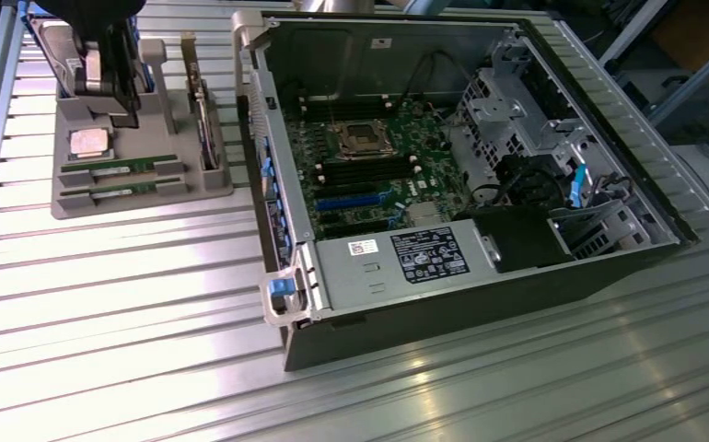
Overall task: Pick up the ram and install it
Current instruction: 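Pick up the ram and move it above insertion slot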
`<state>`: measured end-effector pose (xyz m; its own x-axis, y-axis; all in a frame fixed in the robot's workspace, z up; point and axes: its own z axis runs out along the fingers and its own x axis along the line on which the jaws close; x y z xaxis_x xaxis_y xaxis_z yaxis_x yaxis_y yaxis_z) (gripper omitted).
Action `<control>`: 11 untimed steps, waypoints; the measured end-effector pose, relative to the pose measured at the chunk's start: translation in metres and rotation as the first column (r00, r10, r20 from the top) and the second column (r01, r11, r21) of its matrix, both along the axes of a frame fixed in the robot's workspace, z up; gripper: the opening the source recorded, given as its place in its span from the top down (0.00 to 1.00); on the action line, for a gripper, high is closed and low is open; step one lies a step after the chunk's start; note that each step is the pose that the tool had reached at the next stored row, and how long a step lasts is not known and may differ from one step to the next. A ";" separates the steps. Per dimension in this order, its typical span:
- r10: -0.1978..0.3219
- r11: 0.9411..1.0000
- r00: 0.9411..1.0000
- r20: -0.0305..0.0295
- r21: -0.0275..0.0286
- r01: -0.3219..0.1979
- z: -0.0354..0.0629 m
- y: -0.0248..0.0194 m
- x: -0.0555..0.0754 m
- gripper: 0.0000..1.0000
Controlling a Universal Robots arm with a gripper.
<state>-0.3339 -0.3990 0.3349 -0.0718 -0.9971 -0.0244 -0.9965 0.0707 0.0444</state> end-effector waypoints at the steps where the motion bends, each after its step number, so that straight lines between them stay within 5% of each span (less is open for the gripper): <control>1: 0.000 1.000 1.000 0.000 0.000 0.000 -0.0004 0.0000 0.000 0.70; 11: 0.000 1.000 1.000 0.000 0.000 0.000 -0.0048 0.0000 0.000 0.70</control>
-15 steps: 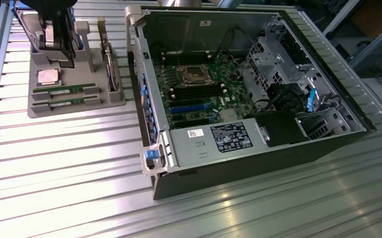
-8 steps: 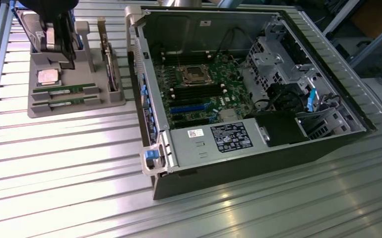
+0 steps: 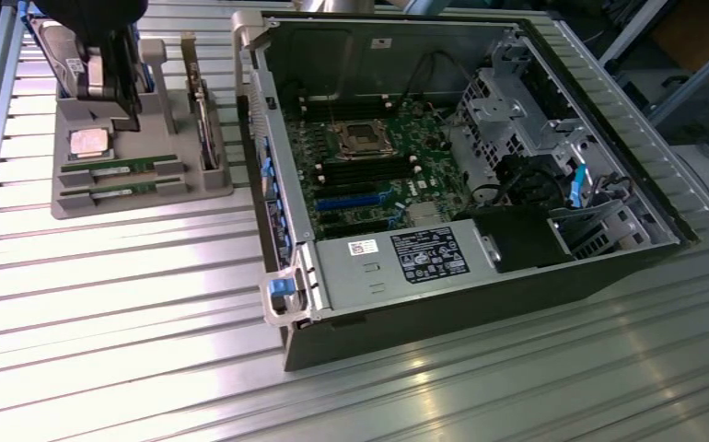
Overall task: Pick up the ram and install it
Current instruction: 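Pick up the ram and move it above insertion slot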
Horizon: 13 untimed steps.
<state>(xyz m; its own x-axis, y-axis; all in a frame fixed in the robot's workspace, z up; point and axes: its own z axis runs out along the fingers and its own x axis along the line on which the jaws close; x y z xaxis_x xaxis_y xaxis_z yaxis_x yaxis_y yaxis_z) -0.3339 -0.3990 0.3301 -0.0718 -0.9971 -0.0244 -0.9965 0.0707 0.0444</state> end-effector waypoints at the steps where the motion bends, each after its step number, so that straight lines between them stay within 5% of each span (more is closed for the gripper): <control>1: 0.000 1.000 1.000 0.000 0.000 0.000 -0.0003 0.0000 0.000 0.70; 13: 0.000 1.000 1.000 0.000 0.000 0.000 -0.0058 0.0000 0.000 0.70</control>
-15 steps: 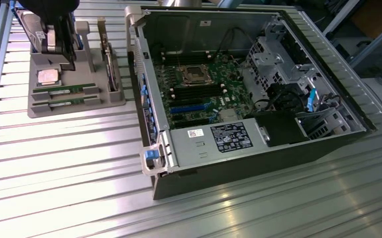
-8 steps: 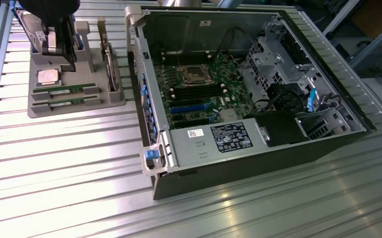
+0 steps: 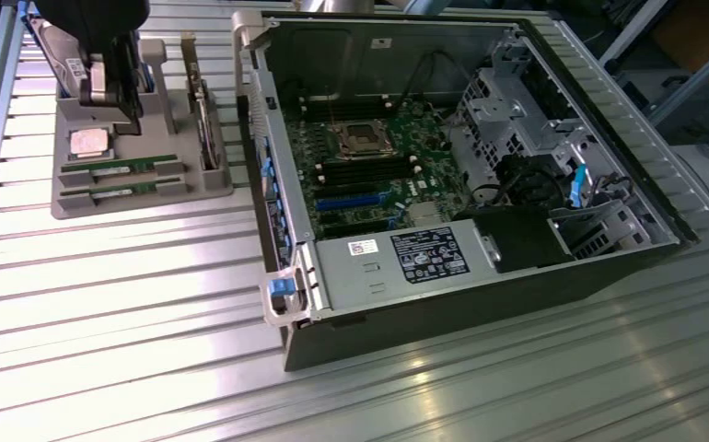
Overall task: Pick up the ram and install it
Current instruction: 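Pick up the ram and move it above insertion slot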
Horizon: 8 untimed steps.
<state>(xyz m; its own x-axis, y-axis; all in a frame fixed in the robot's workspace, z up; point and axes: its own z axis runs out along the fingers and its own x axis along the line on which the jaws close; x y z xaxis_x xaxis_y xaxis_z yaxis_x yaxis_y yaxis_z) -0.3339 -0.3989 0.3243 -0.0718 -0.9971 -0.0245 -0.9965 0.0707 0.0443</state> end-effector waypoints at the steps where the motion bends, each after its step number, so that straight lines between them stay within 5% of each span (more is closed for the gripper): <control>1: 0.000 1.000 1.000 0.000 0.000 0.000 -0.0004 0.0000 0.000 0.70; 8: 0.000 1.000 1.000 0.000 0.000 0.000 -0.0049 0.0000 0.000 0.70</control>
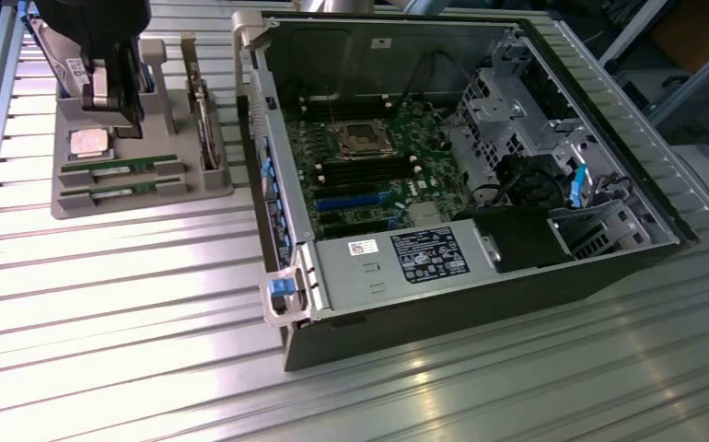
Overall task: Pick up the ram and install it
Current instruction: 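Pick up the ram and move it above insertion slot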
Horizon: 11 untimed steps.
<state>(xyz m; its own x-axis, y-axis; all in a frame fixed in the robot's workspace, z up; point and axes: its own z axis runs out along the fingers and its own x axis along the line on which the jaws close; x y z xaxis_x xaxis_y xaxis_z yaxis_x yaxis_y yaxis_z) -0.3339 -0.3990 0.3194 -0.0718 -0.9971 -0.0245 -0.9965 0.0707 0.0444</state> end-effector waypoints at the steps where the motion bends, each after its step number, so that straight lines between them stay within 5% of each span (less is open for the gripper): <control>1: 0.000 1.000 1.000 0.000 0.000 0.000 -0.0005 0.0000 0.000 0.70; 11: 0.000 1.000 1.000 0.000 0.000 0.000 -0.0077 0.0000 0.000 0.70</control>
<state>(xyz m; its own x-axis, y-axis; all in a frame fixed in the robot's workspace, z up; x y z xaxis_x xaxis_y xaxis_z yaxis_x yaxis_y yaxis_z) -0.3339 -0.3989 0.3117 -0.0718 -0.9971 -0.0245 -0.9965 0.0707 0.0443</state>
